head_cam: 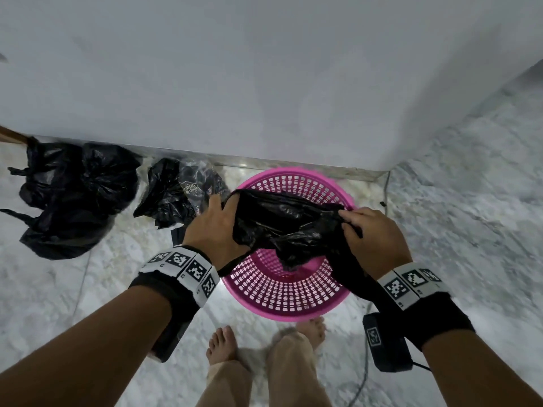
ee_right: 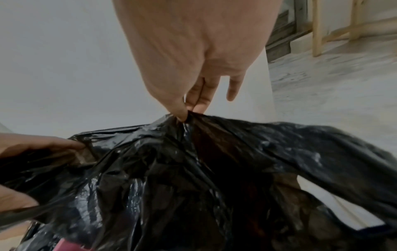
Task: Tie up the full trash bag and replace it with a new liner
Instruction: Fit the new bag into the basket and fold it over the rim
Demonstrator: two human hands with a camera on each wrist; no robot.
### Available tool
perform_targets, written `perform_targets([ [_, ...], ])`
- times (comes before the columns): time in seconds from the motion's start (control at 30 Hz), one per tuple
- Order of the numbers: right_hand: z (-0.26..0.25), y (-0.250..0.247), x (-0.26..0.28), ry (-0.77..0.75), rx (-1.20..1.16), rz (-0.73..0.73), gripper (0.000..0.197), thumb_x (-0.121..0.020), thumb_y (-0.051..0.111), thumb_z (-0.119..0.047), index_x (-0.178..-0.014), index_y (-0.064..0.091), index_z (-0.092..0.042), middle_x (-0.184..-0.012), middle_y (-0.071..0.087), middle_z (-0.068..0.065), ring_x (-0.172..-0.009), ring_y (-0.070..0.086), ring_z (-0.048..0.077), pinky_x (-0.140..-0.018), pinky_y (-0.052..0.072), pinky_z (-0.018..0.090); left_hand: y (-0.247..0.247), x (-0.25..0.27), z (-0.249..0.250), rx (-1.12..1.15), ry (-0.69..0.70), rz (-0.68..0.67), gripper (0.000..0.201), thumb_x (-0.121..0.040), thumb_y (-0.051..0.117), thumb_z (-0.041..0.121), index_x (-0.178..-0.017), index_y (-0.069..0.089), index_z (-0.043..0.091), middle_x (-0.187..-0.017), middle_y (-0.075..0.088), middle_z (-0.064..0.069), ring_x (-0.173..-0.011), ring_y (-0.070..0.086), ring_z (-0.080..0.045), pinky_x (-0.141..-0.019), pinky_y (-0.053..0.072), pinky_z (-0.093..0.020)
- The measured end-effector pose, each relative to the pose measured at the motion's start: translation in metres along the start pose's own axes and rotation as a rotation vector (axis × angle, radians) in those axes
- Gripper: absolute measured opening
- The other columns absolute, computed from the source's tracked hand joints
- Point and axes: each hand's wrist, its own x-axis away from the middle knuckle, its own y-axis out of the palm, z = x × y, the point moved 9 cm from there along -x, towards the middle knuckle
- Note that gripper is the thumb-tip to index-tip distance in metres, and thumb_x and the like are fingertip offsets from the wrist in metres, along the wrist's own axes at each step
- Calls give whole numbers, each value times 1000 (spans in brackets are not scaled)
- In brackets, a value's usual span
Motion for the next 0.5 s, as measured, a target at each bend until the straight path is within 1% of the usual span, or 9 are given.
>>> perform_targets([
  [0.07,10,-2,-2,14,-13,52,32,-85,59,-26,-116,67,-17,-111,68,8,-100,60,30,-86,47,39,3,-5,7,6,5,18,99,-63,72,54,-143,22,25,-121,38,-9,-95,59,-32,-77,52,-42],
  [0.1,15,1,-1,22,15,58,32,-81,60,-30,-109,69,-19,-106,68,9,-94,61,32,-82,48,40,4,-7,8,12,-4,22,99,-63,72,55,-143,22,25,-122,38,-9,-96,59,-32,-77,52,-42],
  [0.13,22,7,0,37,67,40,32,-76,60,-33,-104,70,-21,-103,67,9,-91,62,33,-81,48,40,6,-9,8,18,-20,22,100,-63,72,55,-143,23,24,-123,38,-9,-97,59,-32,-77,51,-42],
  [0.17,29,15,0,66,135,-12,31,-75,59,-36,-101,71,-25,-103,66,7,-92,61,32,-82,48,40,7,-9,6,26,-43,24,99,-62,73,54,-143,23,23,-124,38,-10,-97,59,-33,-77,51,-42],
  [0.23,43,27,1,114,238,-134,26,-80,57,-35,-102,71,-31,-107,64,3,-98,60,28,-84,45,38,6,-10,1,42,-83,35,98,-62,73,54,-142,24,22,-122,39,-9,-97,60,-34,-77,51,-43],
  [0.3,51,30,0,142,203,-173,25,-87,53,-31,-105,70,-30,-109,64,3,-97,60,28,-79,45,35,4,-10,-3,46,-104,53,98,-61,73,53,-140,25,21,-121,39,-10,-96,60,-35,-77,50,-44],
  [0.37,50,22,-3,182,92,-149,24,-91,46,-30,-106,66,-29,-104,66,3,-91,62,29,-71,42,31,2,-10,-7,40,-124,71,101,-61,75,51,-141,23,20,-122,38,-10,-98,59,-35,-77,49,-44],
  [0.43,44,6,-6,227,-44,-74,23,-93,42,-33,-105,62,-30,-98,65,1,-86,59,28,-70,37,30,-4,-10,-8,49,-129,113,104,-60,77,50,-142,21,19,-121,37,-10,-95,59,-36,-75,49,-43],
  [0.5,37,-17,-8,257,-136,48,22,-92,45,-32,-107,61,-31,-99,66,-1,-89,60,27,-71,35,29,-10,-9,-7,60,-112,156,106,-59,78,49,-142,20,19,-120,37,-10,-92,59,-36,-72,49,-42],
])
